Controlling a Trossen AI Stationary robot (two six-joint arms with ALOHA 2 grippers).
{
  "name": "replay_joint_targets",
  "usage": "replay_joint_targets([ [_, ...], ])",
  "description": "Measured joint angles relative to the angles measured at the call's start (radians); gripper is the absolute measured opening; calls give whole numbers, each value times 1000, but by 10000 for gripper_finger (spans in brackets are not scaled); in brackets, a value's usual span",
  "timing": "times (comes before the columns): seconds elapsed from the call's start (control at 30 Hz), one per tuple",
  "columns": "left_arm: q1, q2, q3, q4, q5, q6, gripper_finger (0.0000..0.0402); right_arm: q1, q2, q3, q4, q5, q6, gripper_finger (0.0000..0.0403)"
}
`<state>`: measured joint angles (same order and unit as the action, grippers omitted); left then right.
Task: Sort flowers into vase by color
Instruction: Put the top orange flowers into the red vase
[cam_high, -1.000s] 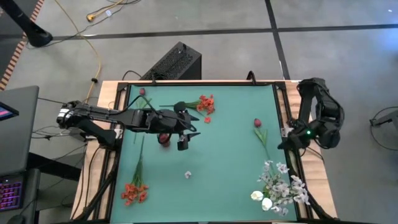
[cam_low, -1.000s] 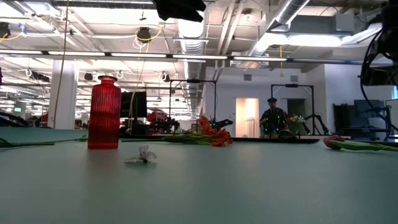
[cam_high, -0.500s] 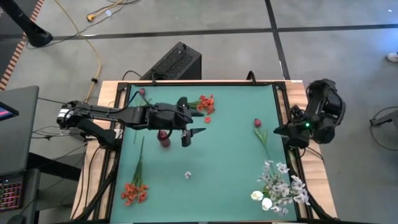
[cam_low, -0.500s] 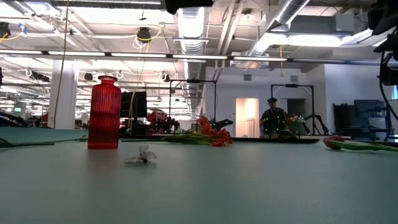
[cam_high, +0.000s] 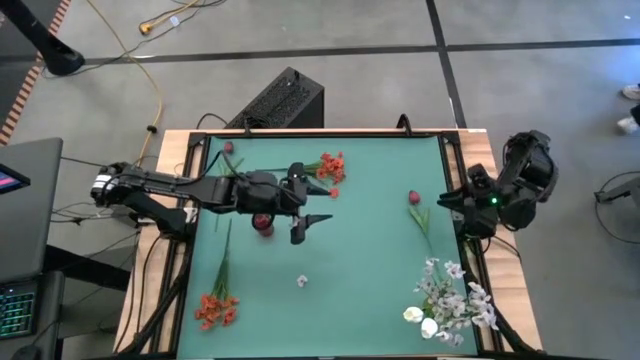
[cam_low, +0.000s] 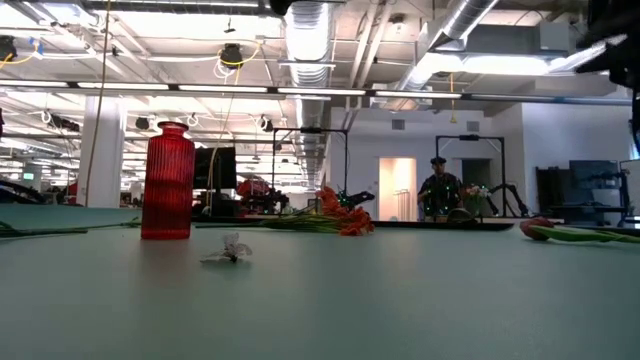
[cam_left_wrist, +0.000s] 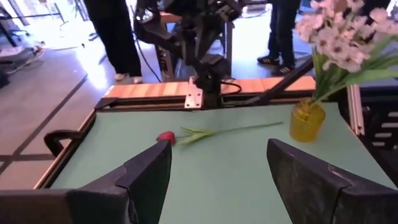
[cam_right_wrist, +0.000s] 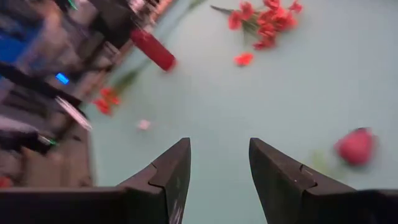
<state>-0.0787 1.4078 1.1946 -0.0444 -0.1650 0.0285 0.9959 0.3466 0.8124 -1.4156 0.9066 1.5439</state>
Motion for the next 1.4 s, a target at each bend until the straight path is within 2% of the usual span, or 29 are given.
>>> replay_joint_targets([
  [0.03,6,0,0,3,0,-7,254,-11,0,0,44,7,-3,189],
  [0.13,25,0,0,4,0,-26,254,-37,27,0,180,9,-146,189],
  [0.33,99,-13,0,-80,-45,-30,254,-118,132,0,243,-38,-281,178],
  [0.57,320,-35,0,-263,-78,4,254,-257,314,0,277,-170,-291,168],
  [0.67,452,-16,0,-313,-7,68,254,-324,366,0,320,-264,-289,168],
  [0.77,587,16,0,-376,150,142,254,-370,405,0,360,-354,-311,168],
  [0.83,658,48,2,-406,232,213,254,-386,423,0,376,-383,-323,168],
  [0.9,711,91,1,-466,264,298,254,-390,437,0,381,-384,-323,167],
  [1.13,757,283,0,-505,264,540,254,-389,452,0,376,-383,-349,166],
  [1.4,759,435,0,-459,236,596,254,-389,452,0,376,-359,-371,166],
])
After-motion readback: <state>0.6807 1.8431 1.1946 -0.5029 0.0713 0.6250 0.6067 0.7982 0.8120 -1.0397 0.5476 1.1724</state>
